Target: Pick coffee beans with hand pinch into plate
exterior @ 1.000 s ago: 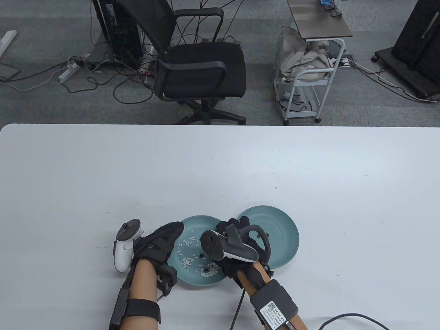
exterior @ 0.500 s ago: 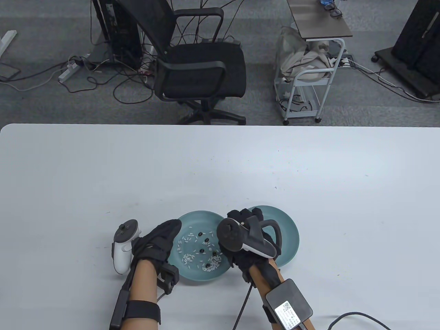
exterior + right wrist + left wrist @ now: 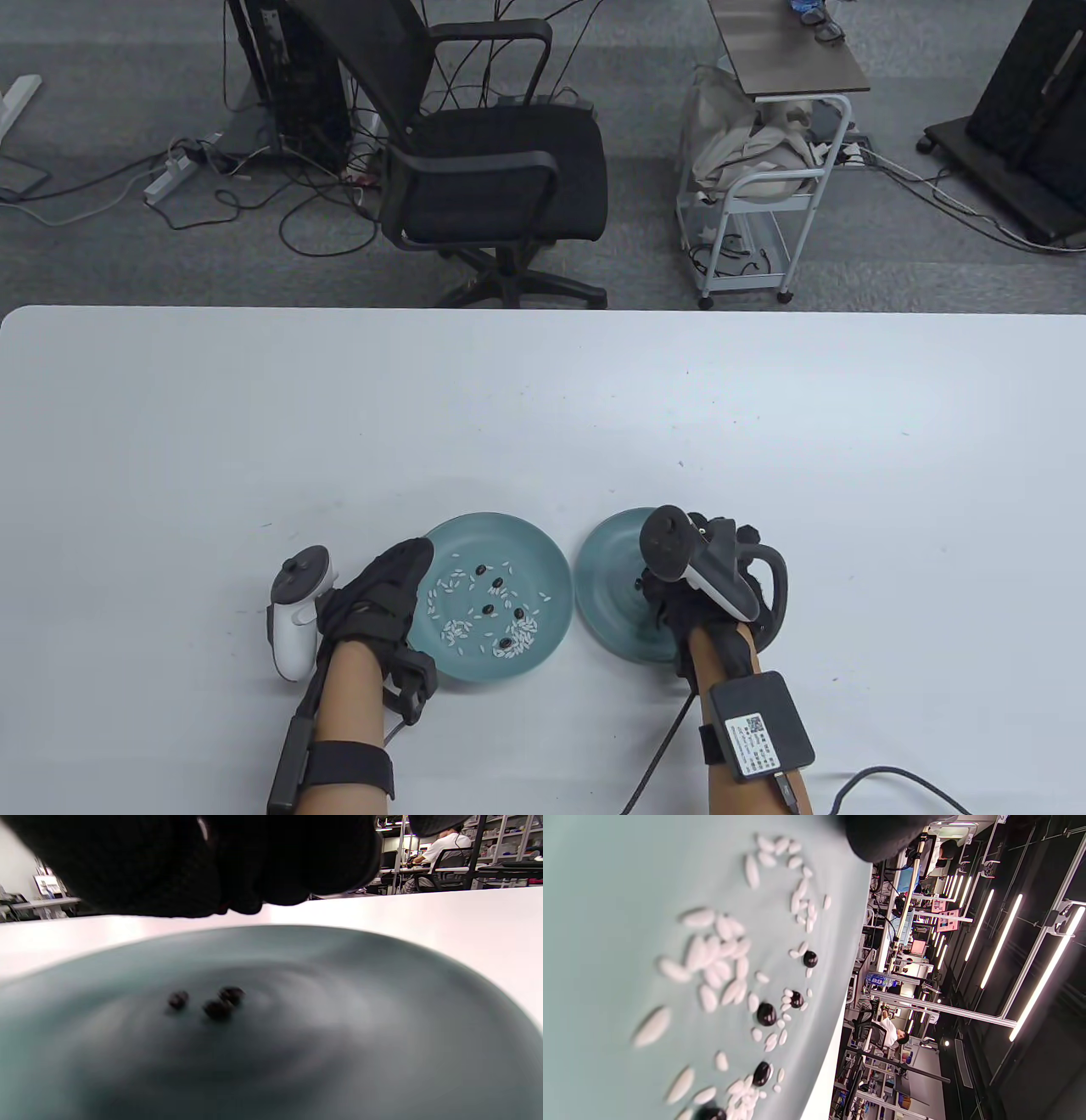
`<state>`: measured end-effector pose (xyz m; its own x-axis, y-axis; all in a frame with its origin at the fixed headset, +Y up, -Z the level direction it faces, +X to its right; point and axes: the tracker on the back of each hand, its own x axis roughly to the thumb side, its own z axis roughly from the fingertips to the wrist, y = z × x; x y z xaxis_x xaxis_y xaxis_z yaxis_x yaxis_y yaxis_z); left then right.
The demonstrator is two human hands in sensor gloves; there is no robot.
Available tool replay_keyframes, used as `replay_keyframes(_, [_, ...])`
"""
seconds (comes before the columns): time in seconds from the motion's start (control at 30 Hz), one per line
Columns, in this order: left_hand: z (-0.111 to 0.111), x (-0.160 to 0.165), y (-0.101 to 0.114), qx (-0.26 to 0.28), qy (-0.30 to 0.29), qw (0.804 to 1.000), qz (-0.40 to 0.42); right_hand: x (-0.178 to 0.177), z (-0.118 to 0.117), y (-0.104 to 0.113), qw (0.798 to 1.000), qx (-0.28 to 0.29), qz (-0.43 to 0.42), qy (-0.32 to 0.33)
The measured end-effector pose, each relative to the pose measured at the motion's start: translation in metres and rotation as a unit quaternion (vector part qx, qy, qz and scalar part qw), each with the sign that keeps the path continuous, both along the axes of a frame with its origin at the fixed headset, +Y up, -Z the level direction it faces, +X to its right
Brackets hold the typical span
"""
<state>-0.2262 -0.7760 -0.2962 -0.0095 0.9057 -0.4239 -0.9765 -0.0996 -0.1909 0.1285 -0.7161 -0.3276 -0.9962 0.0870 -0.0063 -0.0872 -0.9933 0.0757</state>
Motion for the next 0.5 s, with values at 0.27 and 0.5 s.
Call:
replay_keyframes(0.27, [0.001, -0.004, 0.000, 0.000, 0.014, 1.000, 0.005, 0.001, -0.003, -0.014, 0.999, -0.021, 0.019, -0.019])
replay_keyframes(0.5, [0.001, -0.001, 0.000, 0.000, 0.008, 1.000, 0.007, -0.012, -0.004, -0.022, 0.991, -0.039, 0.126, -0.002])
